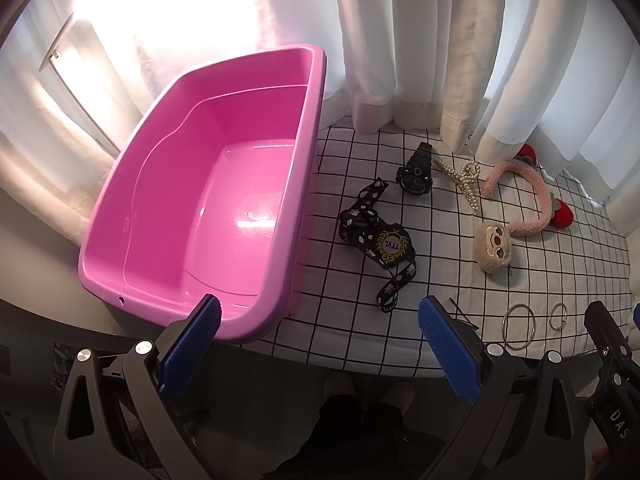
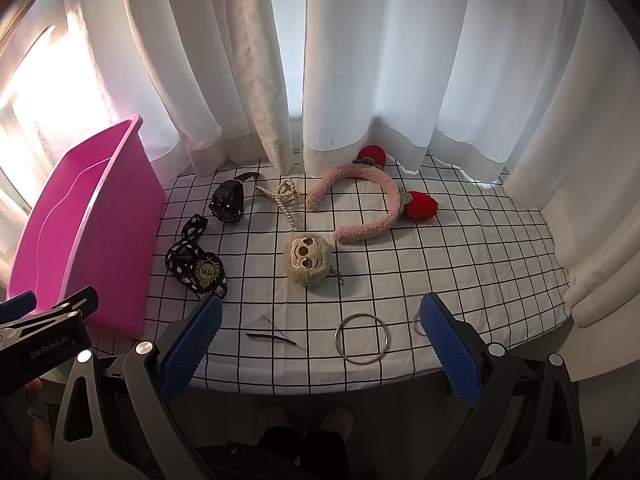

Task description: Organize jewelry

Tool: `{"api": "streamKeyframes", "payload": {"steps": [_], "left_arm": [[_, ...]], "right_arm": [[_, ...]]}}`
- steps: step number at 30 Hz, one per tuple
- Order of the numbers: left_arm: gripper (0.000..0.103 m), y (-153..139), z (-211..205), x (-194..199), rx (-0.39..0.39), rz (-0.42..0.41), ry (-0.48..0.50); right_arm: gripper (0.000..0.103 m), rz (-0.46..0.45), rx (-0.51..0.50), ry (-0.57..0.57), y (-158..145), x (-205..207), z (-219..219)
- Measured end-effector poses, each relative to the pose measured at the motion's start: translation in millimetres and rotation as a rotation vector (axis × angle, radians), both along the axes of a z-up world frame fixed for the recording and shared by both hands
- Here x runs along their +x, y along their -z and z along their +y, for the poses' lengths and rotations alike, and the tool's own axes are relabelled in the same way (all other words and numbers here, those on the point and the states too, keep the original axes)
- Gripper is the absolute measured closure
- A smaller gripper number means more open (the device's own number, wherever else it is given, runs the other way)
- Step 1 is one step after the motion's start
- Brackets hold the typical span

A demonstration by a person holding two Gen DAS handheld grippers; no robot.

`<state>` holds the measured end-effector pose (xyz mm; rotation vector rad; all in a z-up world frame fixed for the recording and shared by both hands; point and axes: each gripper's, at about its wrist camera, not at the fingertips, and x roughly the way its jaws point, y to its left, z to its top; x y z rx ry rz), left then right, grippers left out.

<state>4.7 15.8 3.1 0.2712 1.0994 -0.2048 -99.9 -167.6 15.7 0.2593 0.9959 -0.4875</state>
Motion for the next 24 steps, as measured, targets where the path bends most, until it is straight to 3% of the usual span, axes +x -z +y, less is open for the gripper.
{"api": "streamKeyframes", "payload": {"steps": [12,19,24], "left_arm": [[0.006,1.3,-6.1,-1.7,-0.003,0.0,0.025],[0.006,16.3,-20.5,-5.6,-0.006,0.017,0.137],[0.006,39.7,-46.7,-16.1,-0.02,0.081,0.227]], "right_arm": [[0.008,-0.005,-0.014,0.015,-1.6,1.4,7.3],[0.008,-0.008,-0.002,0.052,9.1,-15.4,-5.1],[0.008,0.006,-0.002,0.115,22.7,-44.0,-31.6]]}}
